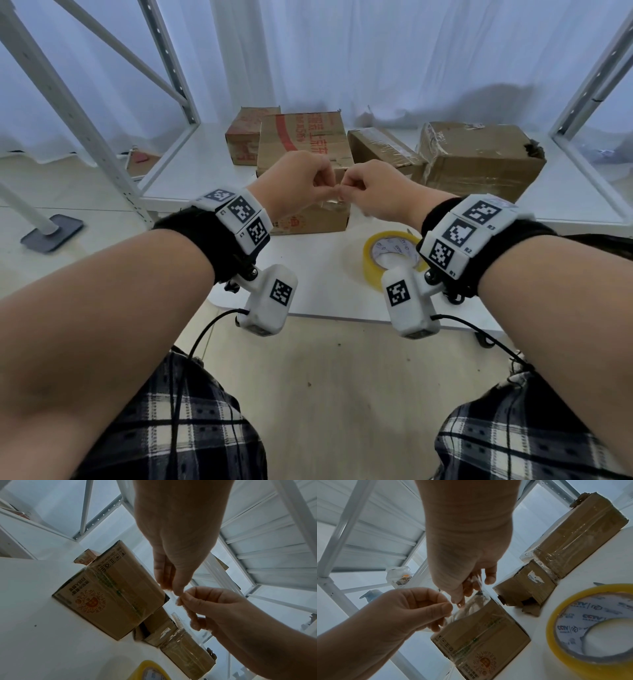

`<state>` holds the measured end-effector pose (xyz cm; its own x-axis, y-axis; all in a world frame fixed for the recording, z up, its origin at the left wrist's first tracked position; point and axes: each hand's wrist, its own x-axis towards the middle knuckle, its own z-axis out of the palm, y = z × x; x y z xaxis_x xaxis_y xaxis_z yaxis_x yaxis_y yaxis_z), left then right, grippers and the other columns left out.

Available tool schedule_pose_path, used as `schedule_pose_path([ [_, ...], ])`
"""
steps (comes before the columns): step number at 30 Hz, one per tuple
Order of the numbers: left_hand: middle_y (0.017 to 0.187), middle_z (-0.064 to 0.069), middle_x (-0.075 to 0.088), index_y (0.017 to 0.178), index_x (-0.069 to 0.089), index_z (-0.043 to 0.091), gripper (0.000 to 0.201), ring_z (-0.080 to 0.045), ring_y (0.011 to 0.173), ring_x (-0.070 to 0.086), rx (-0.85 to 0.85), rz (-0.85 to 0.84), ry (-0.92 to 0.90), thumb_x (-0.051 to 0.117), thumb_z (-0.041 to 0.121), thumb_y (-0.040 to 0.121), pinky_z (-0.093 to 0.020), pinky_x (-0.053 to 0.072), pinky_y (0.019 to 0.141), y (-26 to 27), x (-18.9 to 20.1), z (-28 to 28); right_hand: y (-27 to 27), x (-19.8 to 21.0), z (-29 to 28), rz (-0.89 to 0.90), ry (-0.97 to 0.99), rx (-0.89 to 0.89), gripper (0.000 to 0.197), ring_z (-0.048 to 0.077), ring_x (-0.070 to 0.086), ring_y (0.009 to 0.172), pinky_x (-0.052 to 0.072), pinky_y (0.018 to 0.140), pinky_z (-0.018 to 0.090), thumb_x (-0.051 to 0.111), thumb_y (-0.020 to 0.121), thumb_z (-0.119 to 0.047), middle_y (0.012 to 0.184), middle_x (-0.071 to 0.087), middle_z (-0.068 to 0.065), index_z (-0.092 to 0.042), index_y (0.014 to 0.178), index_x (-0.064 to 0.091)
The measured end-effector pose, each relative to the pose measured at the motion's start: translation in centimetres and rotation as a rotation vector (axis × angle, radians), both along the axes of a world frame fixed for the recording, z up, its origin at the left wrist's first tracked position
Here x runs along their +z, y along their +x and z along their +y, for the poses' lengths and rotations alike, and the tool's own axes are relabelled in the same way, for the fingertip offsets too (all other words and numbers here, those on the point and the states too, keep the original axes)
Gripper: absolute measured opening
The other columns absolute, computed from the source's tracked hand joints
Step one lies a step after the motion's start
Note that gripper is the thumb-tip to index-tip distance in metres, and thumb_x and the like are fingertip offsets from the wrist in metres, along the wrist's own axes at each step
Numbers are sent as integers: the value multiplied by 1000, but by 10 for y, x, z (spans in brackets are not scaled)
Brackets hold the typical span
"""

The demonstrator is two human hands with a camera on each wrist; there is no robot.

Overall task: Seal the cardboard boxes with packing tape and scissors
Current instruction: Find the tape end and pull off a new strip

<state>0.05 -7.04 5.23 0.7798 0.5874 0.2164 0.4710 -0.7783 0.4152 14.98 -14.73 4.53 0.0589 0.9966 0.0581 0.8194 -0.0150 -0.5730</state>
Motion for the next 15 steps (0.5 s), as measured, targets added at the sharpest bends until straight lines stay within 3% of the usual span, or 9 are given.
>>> schedule_pose_path([
  [6, 70, 6, 59, 87, 65, 6, 16, -8, 63, 52, 22, 4, -84, 63, 20, 91, -22, 46, 67, 1, 2, 2, 3, 1, -1, 15, 33, -13, 21, 6, 47, 55, 37, 57, 19, 54, 97, -21, 65, 53, -6, -5, 89, 64],
  [10, 73, 0, 63, 89, 60, 5, 11, -7, 64, 58, 33, -137, -342, 58, 15, 95, -23, 53, 72, -1, 4, 2, 12, 4, -4, 135, 70, -48, 21, 11, 48, 54, 41, 50, 13, 58, 95, -17, 62, 55, -4, 0, 89, 68],
  [15, 79, -4, 65, 86, 52, 8, 11, -13, 72, 62, 106, -336, -565, 53, 10, 97, -28, 55, 81, 4, 3, -3, 10, 6, -3, 236, 109, -88, 18, 17, 52, 59, 51, 64, 32, 61, 94, -17, 64, 56, 3, -3, 83, 65],
])
